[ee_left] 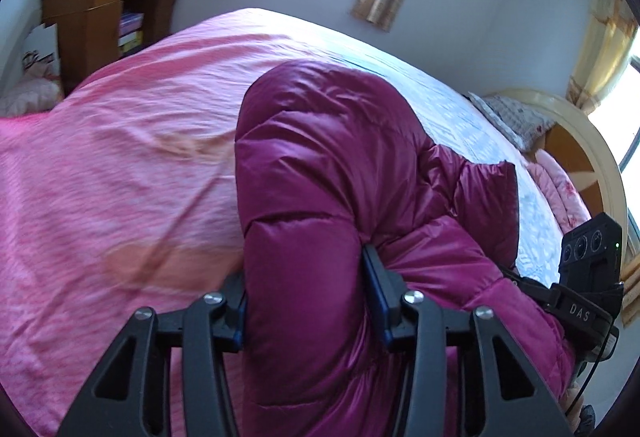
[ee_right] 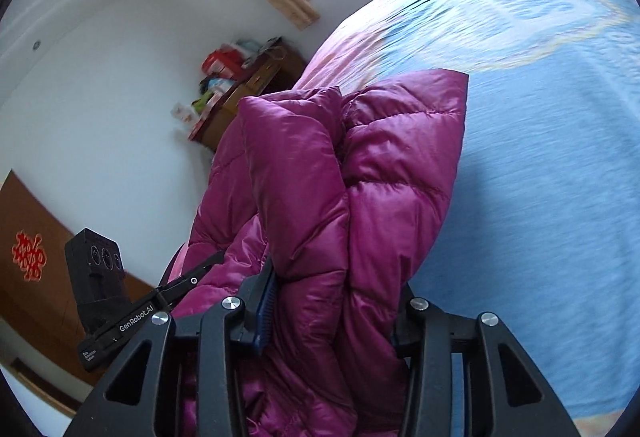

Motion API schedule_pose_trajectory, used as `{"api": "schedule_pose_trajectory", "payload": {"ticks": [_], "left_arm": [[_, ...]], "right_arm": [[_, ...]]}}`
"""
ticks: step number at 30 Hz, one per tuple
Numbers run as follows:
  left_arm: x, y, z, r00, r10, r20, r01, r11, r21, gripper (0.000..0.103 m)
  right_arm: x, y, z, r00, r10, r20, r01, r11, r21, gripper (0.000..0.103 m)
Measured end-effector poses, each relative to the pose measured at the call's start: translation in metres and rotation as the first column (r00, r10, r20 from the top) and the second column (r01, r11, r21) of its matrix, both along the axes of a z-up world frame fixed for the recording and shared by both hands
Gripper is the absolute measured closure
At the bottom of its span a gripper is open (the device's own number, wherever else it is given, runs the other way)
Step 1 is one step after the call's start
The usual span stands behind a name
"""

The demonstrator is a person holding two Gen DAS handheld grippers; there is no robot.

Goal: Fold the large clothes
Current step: 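Grasp the jacket bundle with both grippers and lift it off the bed, then carry the bundle with both grippers and lower it onto the pink sheet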

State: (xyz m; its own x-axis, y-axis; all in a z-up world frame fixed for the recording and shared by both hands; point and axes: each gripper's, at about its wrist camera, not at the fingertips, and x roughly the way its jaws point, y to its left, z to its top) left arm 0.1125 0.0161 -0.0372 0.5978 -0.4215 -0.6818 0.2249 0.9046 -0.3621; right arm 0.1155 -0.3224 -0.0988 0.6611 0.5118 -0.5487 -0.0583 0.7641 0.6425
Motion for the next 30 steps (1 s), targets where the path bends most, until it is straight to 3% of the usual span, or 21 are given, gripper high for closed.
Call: {"api": "schedule_pose_trajectory", "payload": {"ticks": [9,17,22,26,30], "left_arm": [[-0.018,0.066,0.017,0.991,0.133,0.03,-0.133,0.991,0.008,0.055],[0.0,0.131,0.032,0.952,0.285,0.111,-0.296,0.95,0.097,0.055],[0.031,0.16,0.013,0.921,0.376,0.1,-0.389,0.902,0.186,0.055],[0.042,0.18,-0.009,0.912,0.406,0.054,-0.409,0.897,0.17,0.055],[0.056,0.188,-0.017,0.92,0.391,0.037,-0.391,0.904,0.172,0.053]], "right_arm": [[0.025,0.086,0.013,0.982,0.186,0.032,-0.187,0.982,0.035,0.061],[0.076,0.165,0.011,0.942,0.317,0.111,-0.329,0.938,0.113,0.061],[0.104,0.213,-0.008,0.924,0.368,0.102,-0.375,0.925,0.065,0.061],[0.12,0.234,-0.033,0.931,0.36,0.063,-0.363,0.931,0.045,0.061],[0.126,0.234,-0.056,0.941,0.338,0.013,-0.338,0.941,0.026,0.061]]}}
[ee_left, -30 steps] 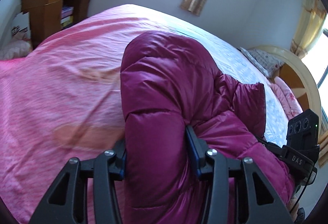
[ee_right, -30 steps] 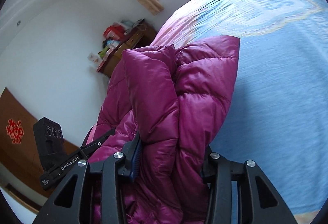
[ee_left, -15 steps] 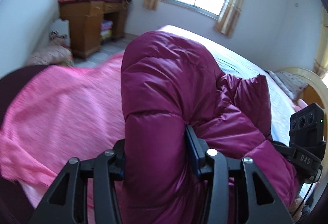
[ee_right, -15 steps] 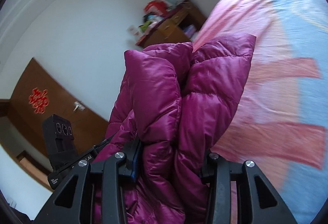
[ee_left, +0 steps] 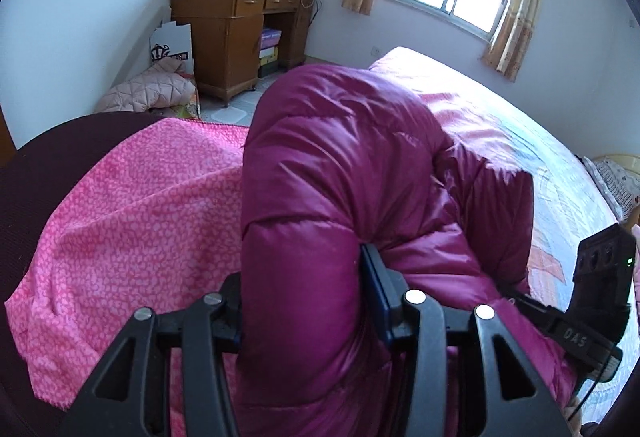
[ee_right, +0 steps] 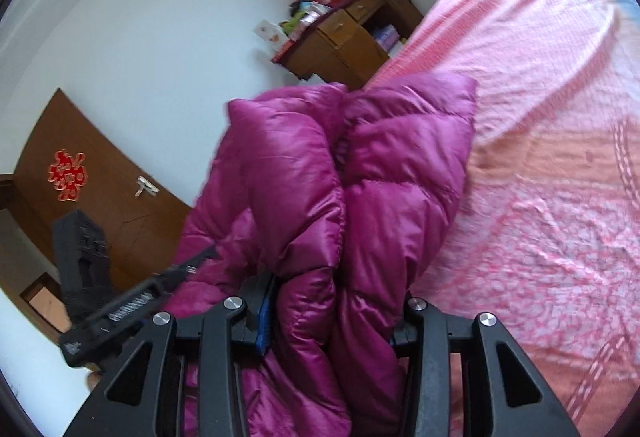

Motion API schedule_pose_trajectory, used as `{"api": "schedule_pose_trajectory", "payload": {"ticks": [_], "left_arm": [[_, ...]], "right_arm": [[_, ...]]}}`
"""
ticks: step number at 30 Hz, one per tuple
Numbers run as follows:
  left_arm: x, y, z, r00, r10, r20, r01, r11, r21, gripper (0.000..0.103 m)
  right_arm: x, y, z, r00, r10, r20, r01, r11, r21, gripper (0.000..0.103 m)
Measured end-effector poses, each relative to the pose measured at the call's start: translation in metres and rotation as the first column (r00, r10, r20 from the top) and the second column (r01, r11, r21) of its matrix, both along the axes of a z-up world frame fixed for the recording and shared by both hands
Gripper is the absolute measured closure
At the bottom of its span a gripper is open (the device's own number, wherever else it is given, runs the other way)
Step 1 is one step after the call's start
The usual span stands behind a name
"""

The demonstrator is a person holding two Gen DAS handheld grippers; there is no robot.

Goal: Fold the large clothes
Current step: 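Carry the bundle with both grippers and lower it onto the pink sheet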

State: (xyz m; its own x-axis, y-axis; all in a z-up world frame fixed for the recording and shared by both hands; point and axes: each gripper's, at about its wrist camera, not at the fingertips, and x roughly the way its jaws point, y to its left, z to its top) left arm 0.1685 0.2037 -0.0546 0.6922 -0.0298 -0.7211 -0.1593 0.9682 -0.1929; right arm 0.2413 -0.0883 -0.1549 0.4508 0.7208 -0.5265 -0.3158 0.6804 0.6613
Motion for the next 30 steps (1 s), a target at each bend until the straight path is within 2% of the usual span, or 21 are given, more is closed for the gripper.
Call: {"api": "schedule_pose_trajectory", "payload": {"ticks": [2,5,10,13,15,18,21,24,26,28,30], "left_arm": [[0.007,0.004,-0.005,1.0,-0.001,-0.014,0.001,1.0,-0.006,0.05],[0.01,0.012,-0.012,0.999,0.006,-0.034,-0.007,0.999,-0.034,0.042],[0.012,0.029,-0.019,0.999,0.0,-0.043,-0.005,0.992,-0.13,0.036],[0.007,0.027,-0.018,0.999,-0.009,-0.037,0.004,0.991,-0.137,0.035],[0.003,0.022,-0.016,0.999,-0.01,-0.036,0.006,0.994,-0.113,0.034],[0.0,0.016,-0.015,0.999,0.003,-0.038,-0.006,0.996,-0.085,0.031],[-0.002,0.018,-0.016,0.999,0.009,-0.036,-0.012,0.996,-0.091,0.029],[-0.003,0.019,-0.016,0.999,0.022,-0.041,-0.026,0.995,-0.096,0.026],[-0.006,0.018,-0.015,0.999,0.028,-0.045,-0.032,0.996,-0.085,0.024],[-0.007,0.017,-0.015,0.998,0.033,-0.051,-0.037,0.997,-0.072,0.022],[-0.007,0.016,-0.014,0.998,0.033,-0.057,-0.037,0.997,-0.064,0.02]], "right_arm": [[0.002,-0.002,-0.003,1.0,-0.008,-0.014,0.008,1.0,-0.003,0.061],[0.003,0.002,-0.002,1.0,-0.006,-0.01,0.005,0.998,-0.06,0.061],[0.012,-0.002,0.002,1.0,-0.011,-0.022,0.01,0.999,-0.049,0.058],[0.008,-0.016,0.009,0.999,-0.031,-0.019,0.03,0.998,-0.059,0.054],[-0.006,-0.036,0.023,0.996,-0.088,0.029,0.09,0.993,-0.07,0.054],[-0.032,-0.055,0.048,0.979,-0.17,0.113,0.187,0.968,-0.166,0.054],[-0.058,-0.058,0.081,0.96,-0.173,0.222,0.216,0.959,-0.185,0.054],[-0.082,-0.037,0.11,0.947,-0.091,0.309,0.152,0.972,-0.179,0.054],[-0.09,-0.006,0.119,0.943,0.013,0.331,0.068,0.971,-0.231,0.054],[-0.095,0.013,0.114,0.942,0.079,0.326,0.009,0.965,-0.262,0.055],[-0.099,0.029,0.096,0.951,0.114,0.287,-0.011,0.941,-0.339,0.062]]}}
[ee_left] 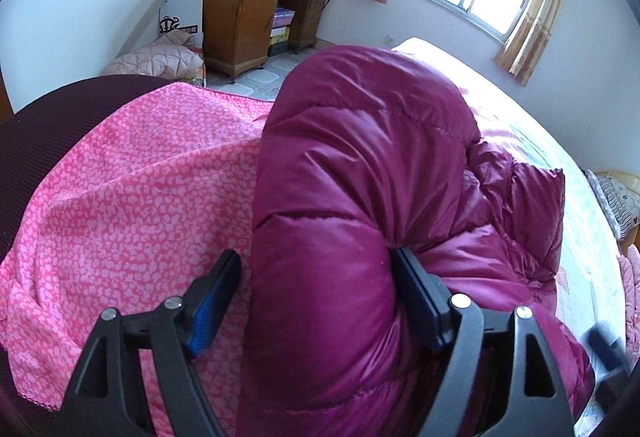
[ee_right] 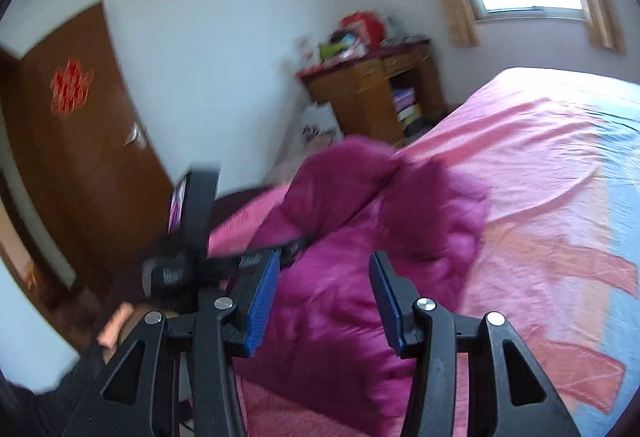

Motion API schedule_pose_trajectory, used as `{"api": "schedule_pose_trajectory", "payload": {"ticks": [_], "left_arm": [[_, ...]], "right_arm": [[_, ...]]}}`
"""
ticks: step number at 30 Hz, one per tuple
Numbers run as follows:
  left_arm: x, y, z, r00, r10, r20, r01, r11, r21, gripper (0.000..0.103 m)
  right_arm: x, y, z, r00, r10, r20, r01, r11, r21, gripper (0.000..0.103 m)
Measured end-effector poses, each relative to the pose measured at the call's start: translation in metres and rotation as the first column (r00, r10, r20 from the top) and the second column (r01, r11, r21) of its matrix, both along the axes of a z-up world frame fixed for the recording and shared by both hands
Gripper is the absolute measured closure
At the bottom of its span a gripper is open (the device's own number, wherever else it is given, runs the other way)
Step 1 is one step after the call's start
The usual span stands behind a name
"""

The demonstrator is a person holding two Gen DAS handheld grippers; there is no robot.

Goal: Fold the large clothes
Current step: 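Carry the bundle with both grippers and lower it onto the pink sheet, then open both grippers and pull them back from the folded jacket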

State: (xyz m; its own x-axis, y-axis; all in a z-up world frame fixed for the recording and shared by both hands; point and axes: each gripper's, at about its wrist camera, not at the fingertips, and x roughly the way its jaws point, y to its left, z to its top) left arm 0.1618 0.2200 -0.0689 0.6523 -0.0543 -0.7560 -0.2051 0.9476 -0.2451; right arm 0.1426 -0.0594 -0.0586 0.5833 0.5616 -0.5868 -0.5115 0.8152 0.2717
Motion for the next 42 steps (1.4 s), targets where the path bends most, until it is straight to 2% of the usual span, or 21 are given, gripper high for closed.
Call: {"api": "schedule_pose_trajectory", "payload": {"ticks": [2,6,7,10,13,15,17,21,26,28,32,34,36,42], "left_arm": [[0.0,0.0,0.001,1.0,0.006,-0.004,-0.006,1.0,0.002,0.016],[0.0,-0.004,0.003,1.0,0.005,-0.007,-0.005,0.999,0.034,0.014],[0.0,-0.007,0.004,1.0,0.007,-0.007,-0.007,0.998,0.056,0.014],[-0.004,-0.016,0.008,1.0,0.014,-0.009,-0.013,0.992,0.122,0.014],[-0.015,-0.019,0.014,1.0,0.005,-0.02,-0.002,0.99,0.144,0.014],[-0.027,-0.018,0.02,1.0,-0.003,-0.015,0.005,0.991,0.135,0.015],[-0.039,-0.021,0.029,1.0,-0.012,-0.002,0.012,0.987,0.158,0.015],[-0.063,-0.032,0.043,0.999,-0.034,0.021,0.027,0.966,0.256,0.016],[-0.084,-0.044,0.043,0.998,-0.06,0.017,0.051,0.947,0.316,0.016],[-0.09,-0.049,0.039,0.997,-0.071,0.011,0.063,0.939,0.337,0.019],[-0.103,-0.047,0.033,0.997,-0.082,0.008,0.075,0.944,0.32,0.025],[-0.111,-0.05,0.032,0.996,-0.084,0.008,0.077,0.946,0.316,0.025],[-0.119,-0.052,0.032,0.996,-0.086,0.008,0.08,0.949,0.306,0.025],[-0.145,-0.064,0.03,0.994,-0.105,0.0,0.1,0.949,0.299,0.025]], "right_arm": [[0.002,0.001,-0.027,0.997,-0.026,-0.077,0.024,0.999,-0.025,0.063],[0.008,-0.009,-0.059,0.982,-0.052,-0.181,0.059,0.998,0.037,0.064],[0.009,-0.009,-0.063,0.982,-0.054,-0.181,0.062,0.997,0.04,0.064],[0.003,-0.001,-0.071,0.992,-0.055,-0.114,0.052,0.998,-0.035,0.065],[-0.003,0.008,-0.072,0.995,-0.069,-0.066,0.063,0.993,-0.097,0.065],[-0.004,0.006,-0.075,0.996,-0.072,-0.053,0.067,0.993,-0.094,0.065],[-0.006,0.003,-0.076,0.995,-0.08,-0.055,0.075,0.994,-0.076,0.065],[-0.009,0.005,-0.076,0.991,-0.105,-0.077,0.099,0.992,-0.077,0.065],[-0.001,0.019,-0.069,0.984,-0.144,-0.101,0.133,0.986,-0.104,0.063],[-0.004,0.02,-0.061,0.981,-0.162,-0.106,0.151,0.982,-0.111,0.063],[-0.032,0.014,-0.045,0.974,-0.196,-0.11,0.184,0.976,-0.113,0.056],[-0.042,0.013,-0.037,0.975,-0.197,-0.101,0.185,0.976,-0.118,0.049],[-0.055,0.01,-0.028,0.976,-0.2,-0.09,0.188,0.975,-0.119,0.036],[-0.092,-0.007,-0.018,0.969,-0.225,-0.101,0.21,0.968,-0.138,0.032]]}}
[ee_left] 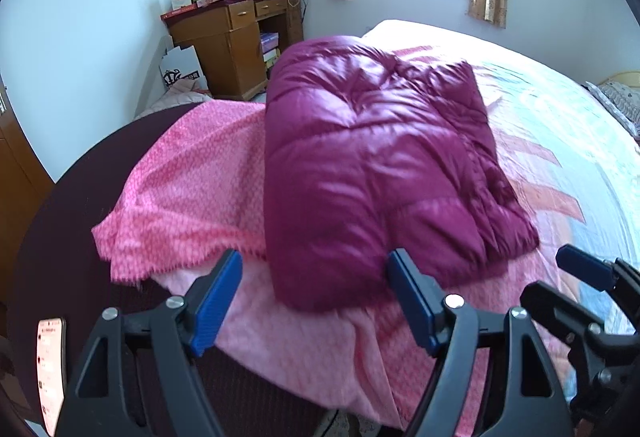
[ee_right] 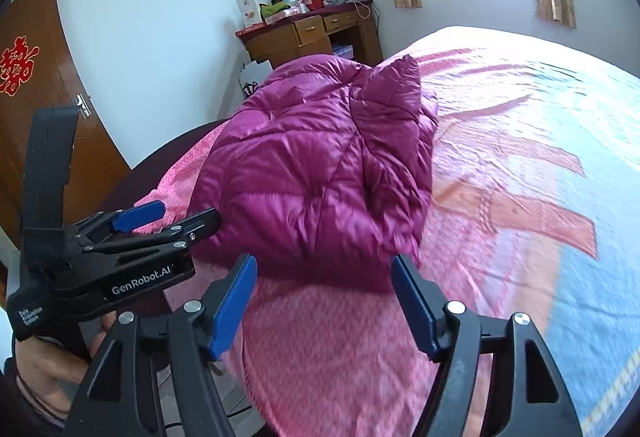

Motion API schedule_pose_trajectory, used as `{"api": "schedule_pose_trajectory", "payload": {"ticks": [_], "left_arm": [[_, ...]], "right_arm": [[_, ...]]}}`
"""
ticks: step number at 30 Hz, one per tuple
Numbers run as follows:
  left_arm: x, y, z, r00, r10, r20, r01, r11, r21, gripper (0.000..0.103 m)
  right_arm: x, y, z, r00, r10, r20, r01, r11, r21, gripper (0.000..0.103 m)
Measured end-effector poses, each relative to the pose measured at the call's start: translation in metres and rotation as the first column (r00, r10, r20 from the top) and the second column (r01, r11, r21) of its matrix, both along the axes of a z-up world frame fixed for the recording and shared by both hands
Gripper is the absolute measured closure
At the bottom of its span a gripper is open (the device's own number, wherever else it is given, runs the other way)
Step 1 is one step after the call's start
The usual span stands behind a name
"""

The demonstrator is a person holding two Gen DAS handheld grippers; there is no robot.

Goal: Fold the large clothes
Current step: 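Open both grippers and pull them back from the folded jacket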

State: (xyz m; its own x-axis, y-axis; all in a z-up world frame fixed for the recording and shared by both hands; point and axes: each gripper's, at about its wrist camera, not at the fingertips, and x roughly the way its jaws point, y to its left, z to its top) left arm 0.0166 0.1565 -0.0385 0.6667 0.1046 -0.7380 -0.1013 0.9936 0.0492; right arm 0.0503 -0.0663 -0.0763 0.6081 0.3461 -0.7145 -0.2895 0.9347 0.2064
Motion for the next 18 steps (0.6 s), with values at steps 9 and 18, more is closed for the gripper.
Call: {"api": "schedule_pose_trajectory", "payload": {"ticks": [9,18], "left_arm": [[-0.019,-0.014,-0.003,0.999,0.005,-0.036,-0.006,1.0,-0.014,0.025],[-0.046,-0.022,0.042,0.992,0.046,0.121,-0.049,0.999,0.021,0.0]], "right_arm": [[-0.029,-0.026,0.008,0.991,-0.094,-0.097,0.095,0.995,0.014,0.032],[-0.05,-0.038,0.05,0.988,-0.151,0.013,0.151,0.988,0.045,0.027]]}}
